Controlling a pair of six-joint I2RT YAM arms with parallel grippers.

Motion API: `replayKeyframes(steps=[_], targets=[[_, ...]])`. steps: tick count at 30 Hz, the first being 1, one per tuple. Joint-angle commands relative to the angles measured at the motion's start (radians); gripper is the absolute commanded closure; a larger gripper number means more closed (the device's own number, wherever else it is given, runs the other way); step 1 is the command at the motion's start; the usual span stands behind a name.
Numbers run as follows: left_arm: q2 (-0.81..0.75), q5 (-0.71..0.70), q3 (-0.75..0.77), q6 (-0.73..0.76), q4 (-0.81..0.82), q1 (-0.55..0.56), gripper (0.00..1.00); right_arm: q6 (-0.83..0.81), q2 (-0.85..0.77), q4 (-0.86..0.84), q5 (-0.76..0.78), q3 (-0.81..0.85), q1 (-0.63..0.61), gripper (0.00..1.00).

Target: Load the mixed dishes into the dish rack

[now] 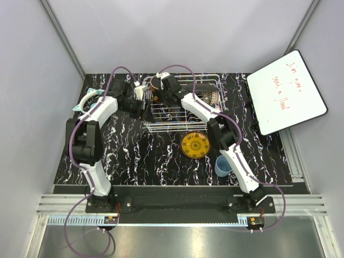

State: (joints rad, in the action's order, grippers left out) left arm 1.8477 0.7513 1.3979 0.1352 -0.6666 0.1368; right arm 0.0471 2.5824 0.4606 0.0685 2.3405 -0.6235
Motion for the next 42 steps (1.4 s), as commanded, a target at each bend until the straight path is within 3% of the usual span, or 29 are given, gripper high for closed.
replayKeyframes(steps=[1,7,11,12,14,15,20,25,31,39,42], targets=[[-0.088,0.086,0.001,0.066,-0.091,0.037,0.19,-0.003,-0.068,-0.017,0.027,-0.036,-0.004,1.00],[-0.111,0.053,-0.002,0.089,-0.110,0.027,0.20,0.003,-0.093,-0.003,0.027,-0.095,-0.004,0.90],[-0.114,0.039,0.009,0.099,-0.120,0.011,0.20,0.008,-0.111,-0.002,0.013,-0.125,-0.004,0.64],[-0.114,0.031,0.019,0.099,-0.122,0.001,0.20,0.008,-0.116,0.000,0.011,-0.130,-0.005,0.52],[-0.114,0.023,0.033,0.104,-0.125,-0.006,0.20,0.008,-0.128,0.000,0.016,-0.145,-0.007,0.46],[-0.114,0.016,0.047,0.107,-0.126,-0.011,0.20,0.008,-0.134,0.003,0.019,-0.151,-0.008,0.38],[-0.114,0.014,0.082,0.104,-0.128,-0.019,0.20,0.007,-0.160,0.004,0.039,-0.181,-0.012,0.27],[-0.116,0.016,0.104,0.103,-0.128,-0.035,0.20,-0.026,-0.241,0.016,0.082,-0.259,-0.024,0.08],[-0.117,0.006,0.136,0.113,-0.128,-0.065,0.20,-0.021,-0.483,0.020,0.073,-0.443,-0.036,0.03],[-0.157,-0.053,0.168,0.155,-0.131,-0.077,0.20,0.039,-0.798,0.105,0.024,-0.544,-0.041,0.01],[-0.195,-0.099,0.162,0.191,-0.155,-0.074,0.19,0.098,-0.980,0.116,0.008,-0.688,-0.039,0.00]])
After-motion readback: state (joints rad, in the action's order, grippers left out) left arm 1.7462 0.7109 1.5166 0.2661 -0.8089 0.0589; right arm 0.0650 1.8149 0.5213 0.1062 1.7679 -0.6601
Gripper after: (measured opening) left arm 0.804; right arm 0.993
